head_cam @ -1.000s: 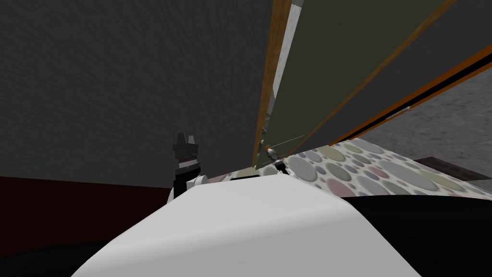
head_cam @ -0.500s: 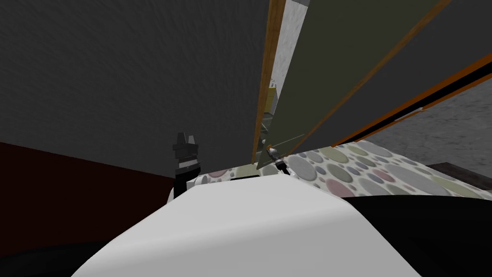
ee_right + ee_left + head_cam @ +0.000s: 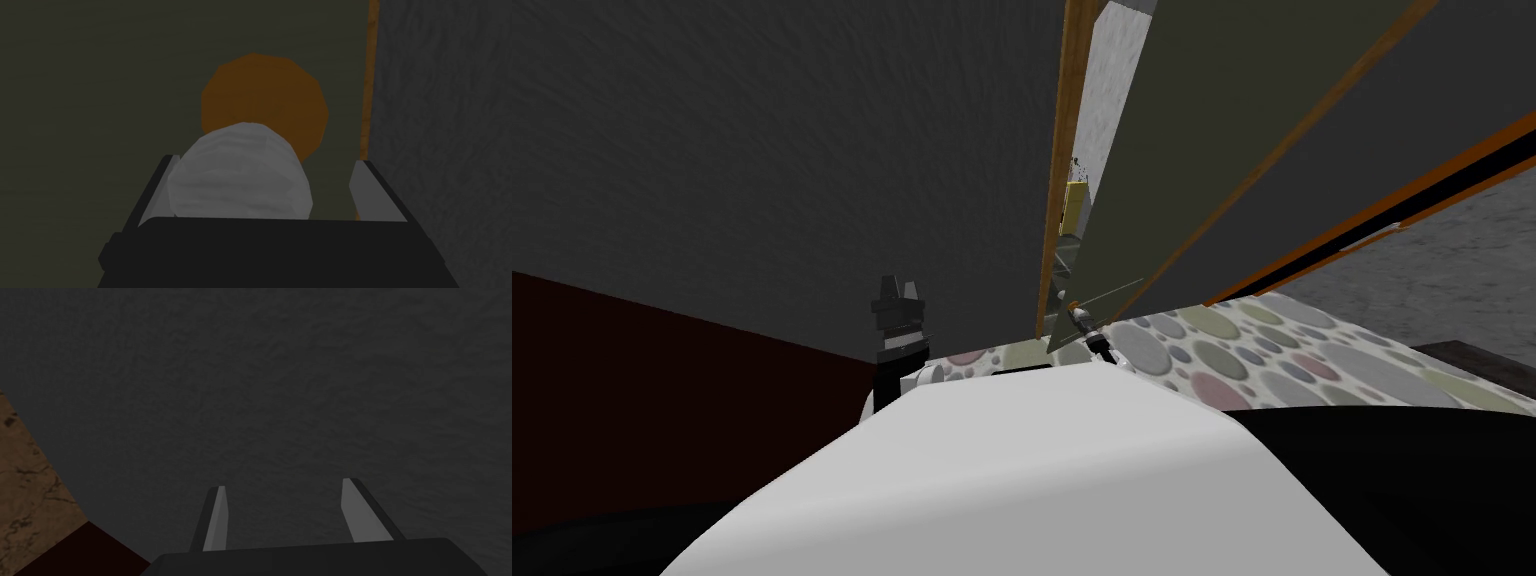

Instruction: Pull the door open

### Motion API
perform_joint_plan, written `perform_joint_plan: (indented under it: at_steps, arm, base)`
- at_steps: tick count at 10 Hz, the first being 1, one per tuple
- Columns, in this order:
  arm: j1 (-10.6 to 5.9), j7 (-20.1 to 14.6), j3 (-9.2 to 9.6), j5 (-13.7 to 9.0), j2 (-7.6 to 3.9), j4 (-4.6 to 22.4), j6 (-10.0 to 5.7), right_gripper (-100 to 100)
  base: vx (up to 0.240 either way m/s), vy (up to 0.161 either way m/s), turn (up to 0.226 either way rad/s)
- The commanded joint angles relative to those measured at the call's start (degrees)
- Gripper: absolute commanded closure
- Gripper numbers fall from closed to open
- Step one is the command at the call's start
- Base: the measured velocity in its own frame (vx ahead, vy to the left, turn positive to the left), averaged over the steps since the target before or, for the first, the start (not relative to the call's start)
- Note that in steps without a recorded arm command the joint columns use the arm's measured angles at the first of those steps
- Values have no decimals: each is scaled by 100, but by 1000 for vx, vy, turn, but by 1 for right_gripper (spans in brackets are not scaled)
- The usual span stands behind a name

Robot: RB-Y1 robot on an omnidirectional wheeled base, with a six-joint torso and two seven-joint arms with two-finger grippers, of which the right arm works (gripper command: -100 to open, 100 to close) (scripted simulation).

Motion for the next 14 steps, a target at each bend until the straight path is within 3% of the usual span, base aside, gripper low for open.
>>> perform_joint_plan:
  at_steps: [1, 3, 10, 11, 12, 13, 14]
  arm:
    - [29, -182, 139, 4, 132, 66, -36, 100]
    - [28, -402, 144, -77, 130, 67, -26, 100]
    - [28, -402, 144, -77, 130, 67, -26, 100]
    - [28, -402, 144, -77, 130, -180, -26, 100]
    - [28, -402, 144, -77, 130, 67, -26, 100]
    - [10, -537, -10, -184, -43, -84, 26, 100]
    - [22, -650, 0, -213, -41, -96, 32, 100]
  base:
    - [-76, -23, 101]
    - [-88, -16, 81]
    - [-12, -2, -2]
    - [-8, 4, 14]
    - [-3, -9, 25]
    - [-12, -70, 56]
    - [-35, -97, 80]
